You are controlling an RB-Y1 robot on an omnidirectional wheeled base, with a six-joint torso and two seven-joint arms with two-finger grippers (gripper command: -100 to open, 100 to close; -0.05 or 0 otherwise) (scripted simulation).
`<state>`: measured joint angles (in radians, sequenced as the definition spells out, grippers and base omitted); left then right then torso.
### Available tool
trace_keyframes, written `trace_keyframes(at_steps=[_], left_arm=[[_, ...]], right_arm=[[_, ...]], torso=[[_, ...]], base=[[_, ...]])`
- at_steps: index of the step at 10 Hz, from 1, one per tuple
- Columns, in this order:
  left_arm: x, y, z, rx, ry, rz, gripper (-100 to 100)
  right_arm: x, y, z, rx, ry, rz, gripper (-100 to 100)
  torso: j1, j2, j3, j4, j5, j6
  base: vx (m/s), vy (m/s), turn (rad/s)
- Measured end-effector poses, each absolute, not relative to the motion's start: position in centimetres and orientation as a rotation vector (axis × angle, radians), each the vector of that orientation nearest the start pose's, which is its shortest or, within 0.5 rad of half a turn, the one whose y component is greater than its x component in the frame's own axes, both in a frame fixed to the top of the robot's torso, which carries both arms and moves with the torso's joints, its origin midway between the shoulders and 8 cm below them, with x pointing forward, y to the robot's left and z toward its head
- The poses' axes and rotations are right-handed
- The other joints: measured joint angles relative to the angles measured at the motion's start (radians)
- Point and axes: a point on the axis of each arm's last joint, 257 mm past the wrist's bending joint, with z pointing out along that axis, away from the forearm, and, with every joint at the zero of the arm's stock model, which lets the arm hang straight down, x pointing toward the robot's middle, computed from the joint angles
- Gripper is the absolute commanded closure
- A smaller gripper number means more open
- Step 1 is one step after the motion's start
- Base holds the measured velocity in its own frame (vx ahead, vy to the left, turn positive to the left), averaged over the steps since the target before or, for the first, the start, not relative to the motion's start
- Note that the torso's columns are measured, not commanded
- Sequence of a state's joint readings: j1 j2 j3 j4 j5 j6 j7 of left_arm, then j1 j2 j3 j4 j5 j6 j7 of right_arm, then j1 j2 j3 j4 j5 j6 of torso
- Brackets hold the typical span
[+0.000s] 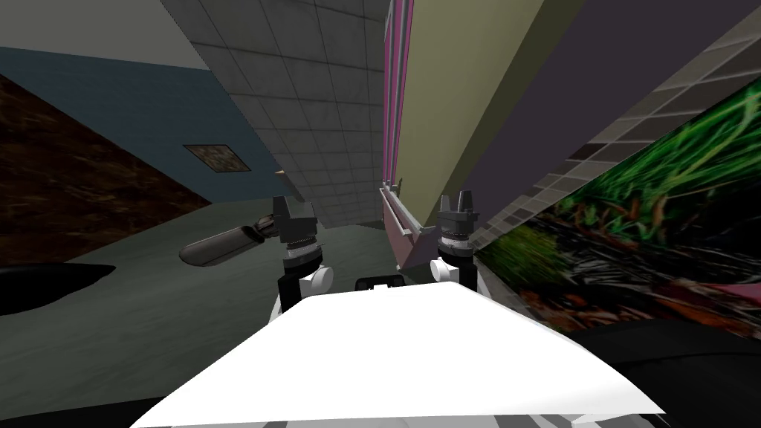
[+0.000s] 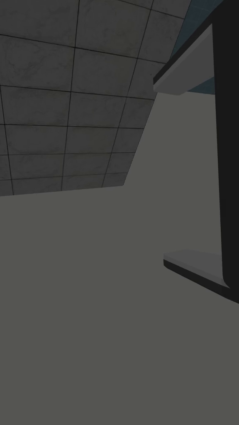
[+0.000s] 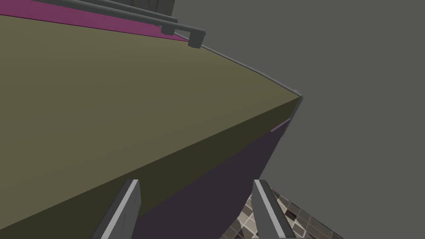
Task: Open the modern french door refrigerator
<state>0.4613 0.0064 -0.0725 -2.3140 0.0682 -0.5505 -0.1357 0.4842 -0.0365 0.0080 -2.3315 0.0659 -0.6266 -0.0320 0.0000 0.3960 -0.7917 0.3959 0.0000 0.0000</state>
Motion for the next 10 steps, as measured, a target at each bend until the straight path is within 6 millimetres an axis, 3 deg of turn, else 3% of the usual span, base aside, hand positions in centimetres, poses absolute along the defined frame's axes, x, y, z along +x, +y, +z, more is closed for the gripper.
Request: trace_keyframes(at_steps=[3, 4, 6, 10], left_arm=[[33.1, 25.7, 6.0, -0.566, 0.523, -1.329, 0], [33.1, 25.7, 6.0, -0.566, 0.523, -1.329, 0], [33.1, 25.7, 6.0, -0.566, 0.523, -1.329, 0], [33.1, 25.7, 6.0, -0.566, 0.524, -1.329, 0]], right_arm=[[31.2, -25.3, 7.2, 0.444, 0.543, 1.351, 0], [31.2, -25.3, 7.2, 0.444, 0.543, 1.351, -100], [31.8, -24.5, 6.5, 0.390, 0.612, 1.287, -100], [32.8, -23.5, 4.9, 0.286, 0.722, 1.132, -100]], torso=[[0.000, 0.222, -0.443, 0.221, 0.000, 0.000], [0.000, 0.295, -0.590, 0.295, 0.000, 0.000], [0.002, 0.339, -0.678, 0.338, 0.001, 0.000], [-0.001, 0.341, -0.685, 0.342, 0.000, 0.000]], base=[[0.000, 0.000, 0.000], [-0.007, 0.023, -0.047], [-0.023, 0.045, -0.064], [-0.019, 0.047, -0.050]])
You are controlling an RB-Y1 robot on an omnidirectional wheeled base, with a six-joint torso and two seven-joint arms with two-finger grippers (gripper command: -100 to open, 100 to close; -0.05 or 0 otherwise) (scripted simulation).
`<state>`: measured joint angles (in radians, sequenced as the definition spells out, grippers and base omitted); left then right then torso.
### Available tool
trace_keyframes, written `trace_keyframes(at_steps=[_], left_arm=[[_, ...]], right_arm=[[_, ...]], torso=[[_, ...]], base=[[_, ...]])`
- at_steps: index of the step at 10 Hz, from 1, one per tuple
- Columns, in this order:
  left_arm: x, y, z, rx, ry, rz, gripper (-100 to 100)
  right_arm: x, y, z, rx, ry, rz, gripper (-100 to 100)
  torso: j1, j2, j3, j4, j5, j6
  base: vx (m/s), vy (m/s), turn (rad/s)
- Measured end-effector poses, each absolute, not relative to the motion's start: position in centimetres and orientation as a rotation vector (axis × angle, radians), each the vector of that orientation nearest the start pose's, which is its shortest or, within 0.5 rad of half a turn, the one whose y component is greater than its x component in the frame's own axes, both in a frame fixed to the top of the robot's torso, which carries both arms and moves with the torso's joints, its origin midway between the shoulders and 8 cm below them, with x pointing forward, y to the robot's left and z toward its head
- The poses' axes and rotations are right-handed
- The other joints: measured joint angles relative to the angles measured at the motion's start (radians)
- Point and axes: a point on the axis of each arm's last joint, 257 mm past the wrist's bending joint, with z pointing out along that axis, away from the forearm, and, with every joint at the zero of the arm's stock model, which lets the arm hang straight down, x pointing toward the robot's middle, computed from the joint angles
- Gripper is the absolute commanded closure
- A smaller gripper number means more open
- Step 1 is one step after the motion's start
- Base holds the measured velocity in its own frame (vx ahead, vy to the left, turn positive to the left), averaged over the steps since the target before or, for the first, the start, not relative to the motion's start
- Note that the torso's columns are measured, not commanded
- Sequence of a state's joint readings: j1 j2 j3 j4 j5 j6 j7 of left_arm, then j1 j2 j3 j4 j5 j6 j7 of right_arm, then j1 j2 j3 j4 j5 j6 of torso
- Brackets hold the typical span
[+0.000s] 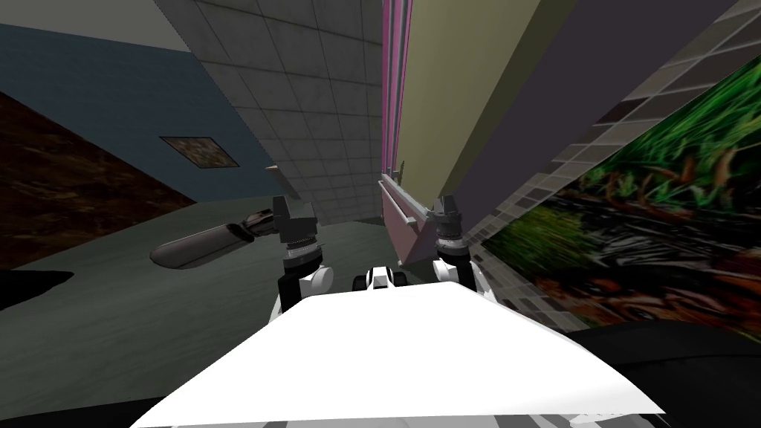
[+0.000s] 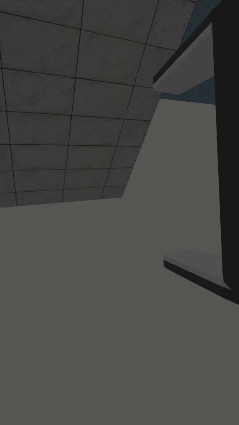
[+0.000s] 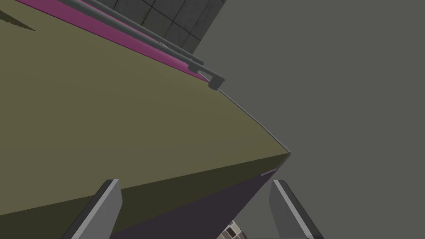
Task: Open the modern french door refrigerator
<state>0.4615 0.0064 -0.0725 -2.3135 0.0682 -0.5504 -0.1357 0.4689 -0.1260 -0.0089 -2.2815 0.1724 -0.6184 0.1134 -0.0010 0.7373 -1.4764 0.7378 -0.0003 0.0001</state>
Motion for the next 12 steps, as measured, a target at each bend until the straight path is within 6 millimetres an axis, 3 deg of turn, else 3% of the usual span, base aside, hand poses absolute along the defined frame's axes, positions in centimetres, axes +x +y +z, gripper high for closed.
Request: trace_keyframes(at_steps=[12], left_arm=[[33.1, 25.7, 6.0, -0.566, 0.524, -1.329, 0]], right_arm=[[36.0, -22.1, -0.5, -0.017, 0.937, 0.643, -100]], torso=[[0.001, 0.001, 0.000, 0.000, 0.000, 0.000]], base=[[-0.014, 0.037, -0.044]])
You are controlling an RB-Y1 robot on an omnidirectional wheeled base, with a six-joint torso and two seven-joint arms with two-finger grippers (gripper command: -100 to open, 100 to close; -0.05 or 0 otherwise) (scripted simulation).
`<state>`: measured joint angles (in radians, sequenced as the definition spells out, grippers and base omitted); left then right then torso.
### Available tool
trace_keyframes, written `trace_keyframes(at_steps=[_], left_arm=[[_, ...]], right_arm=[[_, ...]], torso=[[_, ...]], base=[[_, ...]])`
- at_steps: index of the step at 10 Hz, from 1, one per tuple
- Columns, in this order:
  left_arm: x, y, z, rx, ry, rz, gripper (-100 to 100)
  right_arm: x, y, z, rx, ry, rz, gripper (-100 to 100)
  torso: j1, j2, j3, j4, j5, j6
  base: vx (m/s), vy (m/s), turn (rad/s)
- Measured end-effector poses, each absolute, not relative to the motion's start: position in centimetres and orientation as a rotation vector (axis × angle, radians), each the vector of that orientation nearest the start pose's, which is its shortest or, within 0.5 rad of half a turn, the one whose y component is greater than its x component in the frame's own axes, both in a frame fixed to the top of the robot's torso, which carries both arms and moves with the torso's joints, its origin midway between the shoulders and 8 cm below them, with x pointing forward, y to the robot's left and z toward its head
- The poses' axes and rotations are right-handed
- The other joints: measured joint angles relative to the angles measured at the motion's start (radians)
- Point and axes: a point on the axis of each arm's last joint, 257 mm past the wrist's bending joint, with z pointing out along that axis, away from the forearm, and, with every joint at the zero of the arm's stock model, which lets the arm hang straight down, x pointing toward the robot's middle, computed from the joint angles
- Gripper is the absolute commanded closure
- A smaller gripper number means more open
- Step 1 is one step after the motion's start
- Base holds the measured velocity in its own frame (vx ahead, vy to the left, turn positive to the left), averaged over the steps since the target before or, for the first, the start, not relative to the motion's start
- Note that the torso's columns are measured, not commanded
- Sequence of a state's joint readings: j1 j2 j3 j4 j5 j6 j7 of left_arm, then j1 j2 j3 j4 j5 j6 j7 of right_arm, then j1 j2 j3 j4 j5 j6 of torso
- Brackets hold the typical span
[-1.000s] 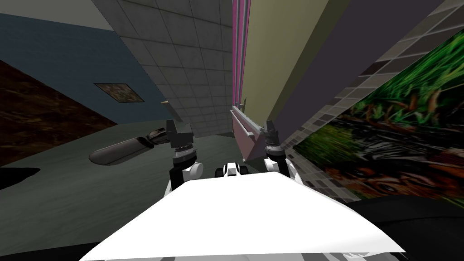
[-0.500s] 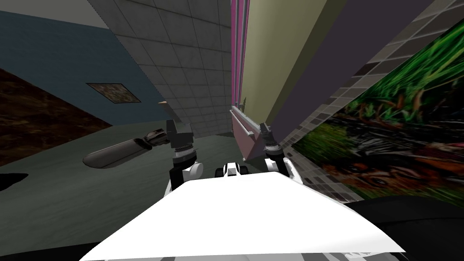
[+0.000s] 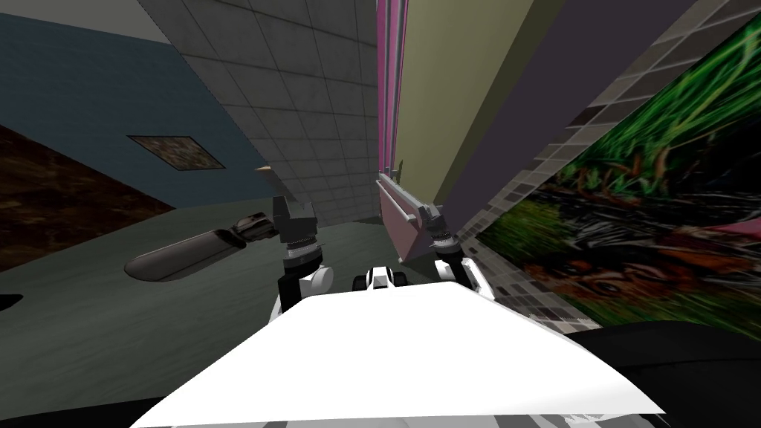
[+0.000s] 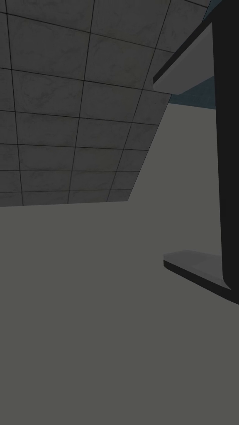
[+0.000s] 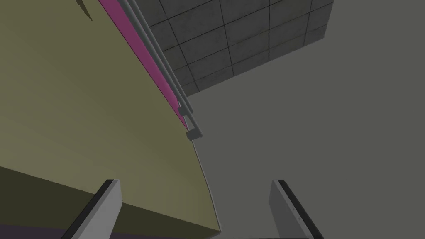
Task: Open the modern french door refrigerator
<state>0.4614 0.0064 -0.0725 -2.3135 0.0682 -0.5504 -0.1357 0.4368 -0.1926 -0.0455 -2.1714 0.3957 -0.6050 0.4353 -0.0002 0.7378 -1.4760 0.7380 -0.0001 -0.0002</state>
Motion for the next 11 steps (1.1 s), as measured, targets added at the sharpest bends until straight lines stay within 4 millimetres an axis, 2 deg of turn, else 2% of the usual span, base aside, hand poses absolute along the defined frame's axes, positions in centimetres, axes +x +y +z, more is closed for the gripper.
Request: trace_keyframes(at_steps=[11], left_arm=[[33.1, 25.7, 6.0, -0.566, 0.524, -1.329, 0]], right_arm=[[38.4, -22.2, -5.5, -0.295, 1.035, 0.228, -100]], torso=[[0.001, 0.000, 0.000, 0.000, 0.000, 0.000]], base=[[-0.005, 0.026, -0.035]])
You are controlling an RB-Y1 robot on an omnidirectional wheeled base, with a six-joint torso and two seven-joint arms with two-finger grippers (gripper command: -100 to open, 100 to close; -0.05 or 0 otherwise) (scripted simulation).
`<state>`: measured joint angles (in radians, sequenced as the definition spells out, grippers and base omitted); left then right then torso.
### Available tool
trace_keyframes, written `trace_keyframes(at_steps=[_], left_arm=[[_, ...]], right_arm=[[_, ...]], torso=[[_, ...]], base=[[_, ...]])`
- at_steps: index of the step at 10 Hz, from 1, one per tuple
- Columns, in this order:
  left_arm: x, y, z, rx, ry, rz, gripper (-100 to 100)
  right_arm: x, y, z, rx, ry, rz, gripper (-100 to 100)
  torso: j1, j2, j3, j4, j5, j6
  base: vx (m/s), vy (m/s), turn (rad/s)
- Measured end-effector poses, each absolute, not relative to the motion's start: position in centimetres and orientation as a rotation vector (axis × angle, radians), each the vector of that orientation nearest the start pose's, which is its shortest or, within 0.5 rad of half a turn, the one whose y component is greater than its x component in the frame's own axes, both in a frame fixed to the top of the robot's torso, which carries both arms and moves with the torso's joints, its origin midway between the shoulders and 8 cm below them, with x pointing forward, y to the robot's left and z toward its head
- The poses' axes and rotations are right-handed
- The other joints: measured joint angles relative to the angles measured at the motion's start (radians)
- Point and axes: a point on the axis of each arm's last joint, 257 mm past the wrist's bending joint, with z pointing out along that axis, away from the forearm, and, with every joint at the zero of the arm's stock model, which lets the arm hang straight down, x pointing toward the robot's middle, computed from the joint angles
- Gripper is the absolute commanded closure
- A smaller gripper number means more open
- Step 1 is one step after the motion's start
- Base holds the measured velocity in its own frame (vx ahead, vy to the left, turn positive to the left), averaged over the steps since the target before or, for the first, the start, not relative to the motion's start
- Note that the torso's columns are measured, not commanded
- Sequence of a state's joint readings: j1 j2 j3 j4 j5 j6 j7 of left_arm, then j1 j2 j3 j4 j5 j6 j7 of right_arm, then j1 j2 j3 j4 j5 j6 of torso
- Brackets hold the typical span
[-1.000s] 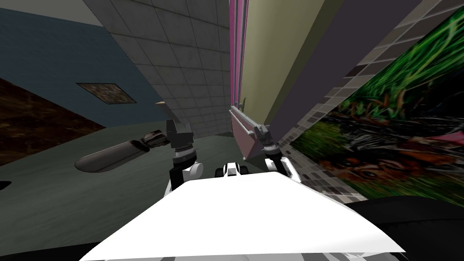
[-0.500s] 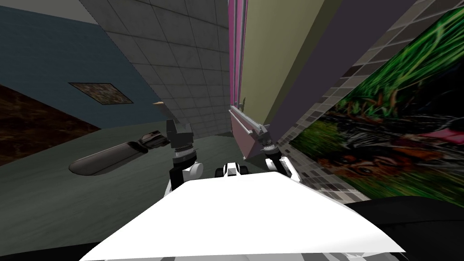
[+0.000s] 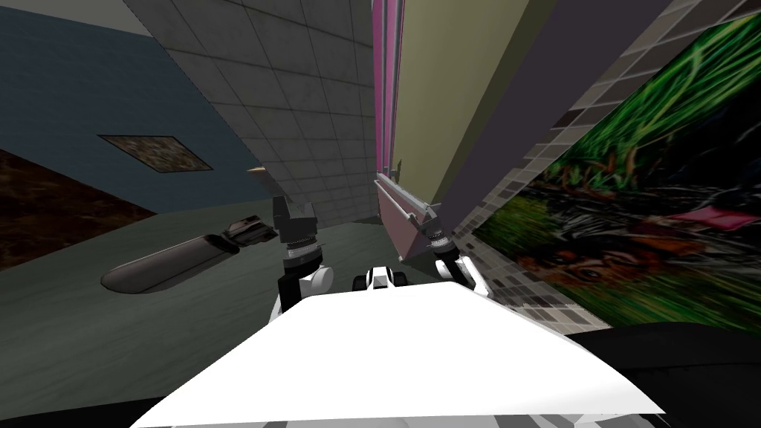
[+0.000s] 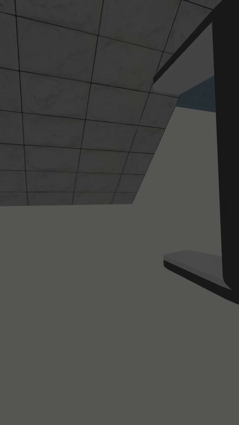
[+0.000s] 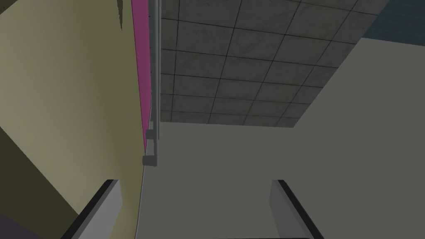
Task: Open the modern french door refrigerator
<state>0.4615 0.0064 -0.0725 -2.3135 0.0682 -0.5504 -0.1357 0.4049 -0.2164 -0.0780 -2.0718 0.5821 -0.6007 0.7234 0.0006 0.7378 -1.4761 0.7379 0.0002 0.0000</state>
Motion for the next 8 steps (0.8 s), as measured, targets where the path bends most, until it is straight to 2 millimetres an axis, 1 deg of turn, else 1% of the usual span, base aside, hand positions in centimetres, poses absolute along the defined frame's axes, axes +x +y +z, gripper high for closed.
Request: trace_keyframes(at_steps=[2, 3, 8], left_arm=[[33.1, 25.7, 6.0, -0.566, 0.524, -1.329, 0], [33.1, 25.7, 6.0, -0.566, 0.524, -1.329, 0], [33.1, 25.7, 6.0, -0.566, 0.524, -1.329, 0]], right_arm=[[38.6, -22.2, -6.0, -0.332, 1.039, 0.171, -100], [38.8, -22.3, -6.8, -0.361, 1.048, 0.131, -100], [39.8, -22.8, -9.3, -0.504, 1.069, -0.060, -100]], torso=[[-0.001, 0.000, 0.000, 0.000, 0.000, 0.000], [-0.001, 0.000, 0.000, 0.000, 0.000, 0.000], [-0.001, 0.000, 0.000, 0.000, 0.000, 0.000]], base=[[0.000, 0.017, -0.028], [0.001, 0.021, -0.032], [0.007, 0.019, -0.029]])
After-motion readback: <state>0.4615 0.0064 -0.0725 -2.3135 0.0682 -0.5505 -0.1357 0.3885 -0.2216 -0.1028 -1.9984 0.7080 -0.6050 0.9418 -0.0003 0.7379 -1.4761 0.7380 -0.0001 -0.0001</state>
